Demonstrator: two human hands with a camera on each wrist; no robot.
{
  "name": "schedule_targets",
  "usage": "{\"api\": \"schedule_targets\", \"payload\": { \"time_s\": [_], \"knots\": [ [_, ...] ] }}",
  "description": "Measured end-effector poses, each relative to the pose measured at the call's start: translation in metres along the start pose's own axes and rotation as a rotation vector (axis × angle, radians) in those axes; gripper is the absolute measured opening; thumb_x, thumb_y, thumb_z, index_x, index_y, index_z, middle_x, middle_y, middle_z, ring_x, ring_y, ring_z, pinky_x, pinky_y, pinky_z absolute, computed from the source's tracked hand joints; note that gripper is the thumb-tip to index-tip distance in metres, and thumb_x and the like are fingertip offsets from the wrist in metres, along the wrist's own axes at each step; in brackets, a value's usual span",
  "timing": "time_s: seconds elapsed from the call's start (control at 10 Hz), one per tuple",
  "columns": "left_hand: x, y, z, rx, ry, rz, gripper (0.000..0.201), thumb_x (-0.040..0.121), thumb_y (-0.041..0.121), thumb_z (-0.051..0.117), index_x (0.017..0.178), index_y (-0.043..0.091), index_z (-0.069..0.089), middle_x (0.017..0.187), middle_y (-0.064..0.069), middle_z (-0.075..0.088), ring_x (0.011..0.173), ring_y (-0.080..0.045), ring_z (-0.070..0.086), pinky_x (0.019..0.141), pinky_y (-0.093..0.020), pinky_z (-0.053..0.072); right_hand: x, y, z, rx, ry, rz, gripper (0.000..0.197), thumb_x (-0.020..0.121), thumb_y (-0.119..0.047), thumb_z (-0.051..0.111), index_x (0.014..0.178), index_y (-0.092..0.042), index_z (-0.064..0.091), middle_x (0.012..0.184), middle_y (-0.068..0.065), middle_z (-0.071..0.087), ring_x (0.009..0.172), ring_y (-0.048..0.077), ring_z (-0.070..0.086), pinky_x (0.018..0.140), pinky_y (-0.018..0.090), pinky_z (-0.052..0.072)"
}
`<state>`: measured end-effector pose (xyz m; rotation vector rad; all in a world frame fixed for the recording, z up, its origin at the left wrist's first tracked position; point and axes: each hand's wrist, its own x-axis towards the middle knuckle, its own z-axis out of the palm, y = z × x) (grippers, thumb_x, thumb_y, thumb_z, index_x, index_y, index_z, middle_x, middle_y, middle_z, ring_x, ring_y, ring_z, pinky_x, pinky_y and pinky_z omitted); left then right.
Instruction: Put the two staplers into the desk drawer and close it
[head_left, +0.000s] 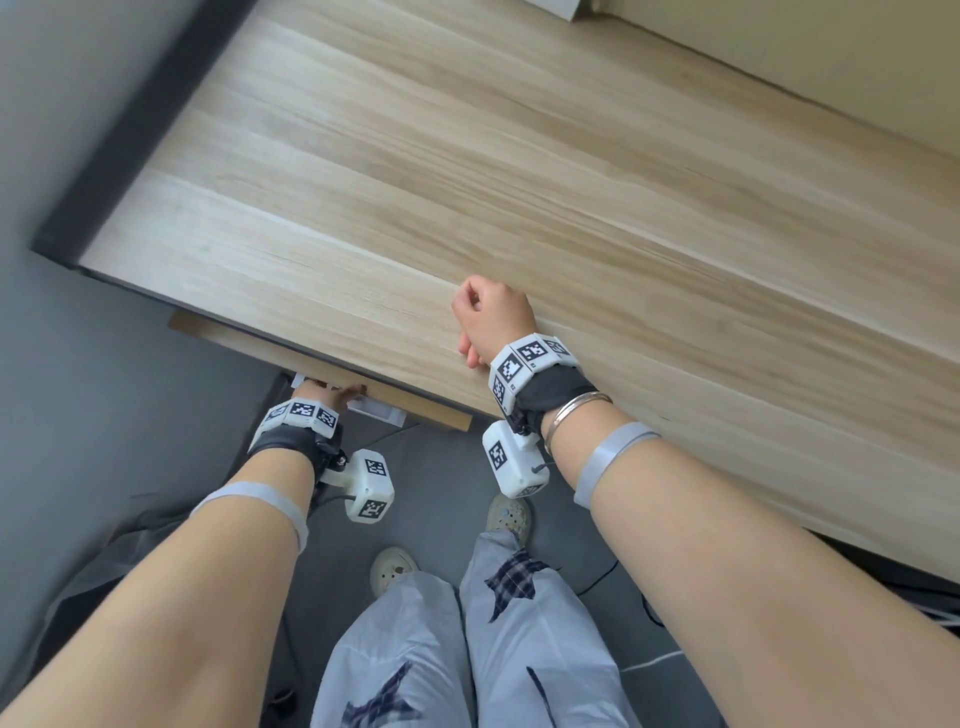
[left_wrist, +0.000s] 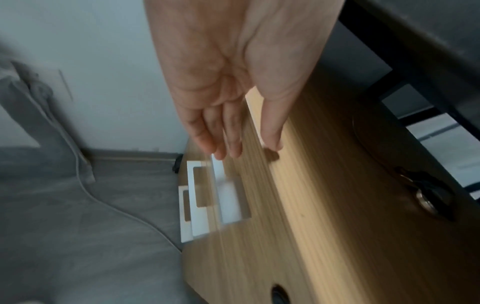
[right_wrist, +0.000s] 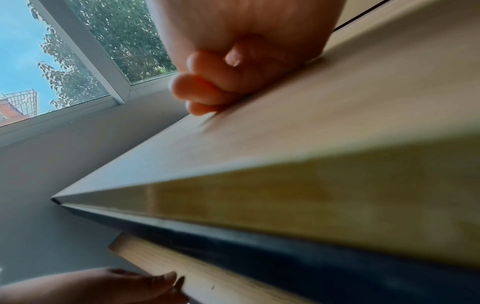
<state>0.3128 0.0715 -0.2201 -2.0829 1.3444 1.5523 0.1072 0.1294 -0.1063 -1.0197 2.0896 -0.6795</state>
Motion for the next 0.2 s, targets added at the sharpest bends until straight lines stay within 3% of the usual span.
{"api": "schedule_targets", "payload": {
  "time_s": [0.1, 0.2],
  "knots": [
    [-0.018, 0.0, -0.007, 0.129, 0.008, 0.021, 0.053, 0.084, 0.03, 0.064, 0.125, -0.001, 0.055, 0.127, -0.025, 0.06, 0.115, -0.04, 0.059, 0.102, -0.048, 0.048, -0.008, 0.0, -0.002, -0.002, -0.038, 0.011, 0.023, 0.091, -0.016, 0.04, 0.08, -0.008, 0.059, 0.05, -0.002, 0.061, 0.033, 0.01, 0.056, 0.041, 0.021, 0.049],
    [-0.06, 0.01, -0.012, 0.285, -0.065, 0.075, 0.041, 0.09, 0.018, 0.056, 0.126, -0.001, 0.055, 0.124, -0.02, 0.063, 0.111, -0.033, 0.063, 0.094, -0.035, 0.055, -0.017, 0.006, -0.01, 0.014, -0.06, 0.059, 0.025, 0.092, -0.017, 0.04, 0.084, -0.006, 0.061, 0.053, -0.003, 0.061, 0.039, 0.016, 0.059, 0.052, 0.029, 0.056]
  ]
}}
